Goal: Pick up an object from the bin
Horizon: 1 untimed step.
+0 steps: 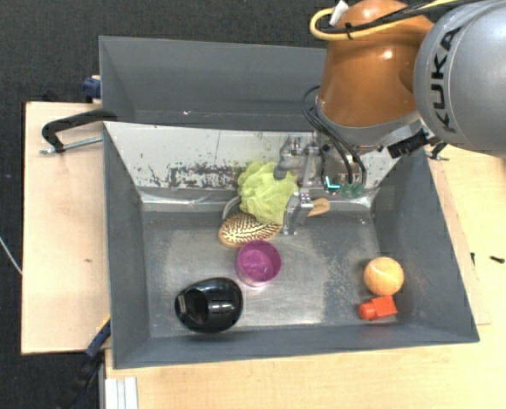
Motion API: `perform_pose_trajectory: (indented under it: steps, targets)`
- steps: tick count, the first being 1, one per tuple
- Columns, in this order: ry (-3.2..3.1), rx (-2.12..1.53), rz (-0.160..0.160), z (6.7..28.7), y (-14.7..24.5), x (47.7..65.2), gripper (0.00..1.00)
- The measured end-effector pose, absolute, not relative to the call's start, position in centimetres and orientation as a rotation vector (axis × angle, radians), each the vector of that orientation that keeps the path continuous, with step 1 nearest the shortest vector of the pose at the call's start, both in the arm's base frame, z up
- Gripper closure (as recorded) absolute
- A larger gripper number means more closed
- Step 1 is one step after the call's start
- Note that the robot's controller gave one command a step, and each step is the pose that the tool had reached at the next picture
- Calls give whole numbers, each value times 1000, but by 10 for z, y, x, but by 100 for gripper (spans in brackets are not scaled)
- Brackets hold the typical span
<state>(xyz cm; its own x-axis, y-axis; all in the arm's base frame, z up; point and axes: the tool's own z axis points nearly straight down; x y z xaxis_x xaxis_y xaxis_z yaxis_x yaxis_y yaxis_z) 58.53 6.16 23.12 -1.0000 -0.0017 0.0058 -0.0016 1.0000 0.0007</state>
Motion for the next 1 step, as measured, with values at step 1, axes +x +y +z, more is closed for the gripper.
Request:
perform_pose_trajectory:
  steps: [1]
  targets:
    - [-3144,0,-2,236,61,587,0]
